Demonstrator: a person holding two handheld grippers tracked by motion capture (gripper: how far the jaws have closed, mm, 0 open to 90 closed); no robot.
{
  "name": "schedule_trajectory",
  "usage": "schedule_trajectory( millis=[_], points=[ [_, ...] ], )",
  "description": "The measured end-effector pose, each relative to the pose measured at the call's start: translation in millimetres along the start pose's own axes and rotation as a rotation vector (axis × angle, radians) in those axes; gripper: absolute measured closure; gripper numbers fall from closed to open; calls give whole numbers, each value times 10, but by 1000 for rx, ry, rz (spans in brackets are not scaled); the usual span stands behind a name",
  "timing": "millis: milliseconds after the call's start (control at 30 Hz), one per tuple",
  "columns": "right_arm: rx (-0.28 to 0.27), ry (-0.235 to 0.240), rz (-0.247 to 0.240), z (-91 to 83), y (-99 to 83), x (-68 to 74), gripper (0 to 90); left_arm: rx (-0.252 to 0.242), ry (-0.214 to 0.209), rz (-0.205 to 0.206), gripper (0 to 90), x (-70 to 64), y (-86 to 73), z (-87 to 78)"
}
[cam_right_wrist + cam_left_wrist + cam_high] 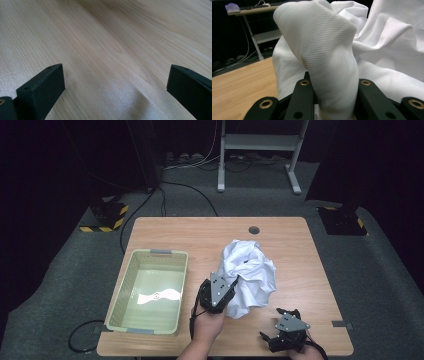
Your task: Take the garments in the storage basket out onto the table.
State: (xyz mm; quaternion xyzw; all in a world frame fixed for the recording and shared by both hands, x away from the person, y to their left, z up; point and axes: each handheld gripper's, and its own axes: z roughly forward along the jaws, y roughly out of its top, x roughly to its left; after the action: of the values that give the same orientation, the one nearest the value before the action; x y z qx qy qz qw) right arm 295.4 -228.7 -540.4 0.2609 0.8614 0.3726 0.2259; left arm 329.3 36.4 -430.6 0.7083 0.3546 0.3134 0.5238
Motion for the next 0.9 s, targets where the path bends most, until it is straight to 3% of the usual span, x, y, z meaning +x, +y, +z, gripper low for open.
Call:
schedule_trajectory(
  millis=[400, 900],
  points=[
    [-3, 2, -3, -1, -1, -2, 10, 81, 9, -12, 768, 9, -202, 197],
    [-4, 4, -1, -3, -1, -1, 10, 144, 7, -22, 768, 16, -352, 330]
  ],
)
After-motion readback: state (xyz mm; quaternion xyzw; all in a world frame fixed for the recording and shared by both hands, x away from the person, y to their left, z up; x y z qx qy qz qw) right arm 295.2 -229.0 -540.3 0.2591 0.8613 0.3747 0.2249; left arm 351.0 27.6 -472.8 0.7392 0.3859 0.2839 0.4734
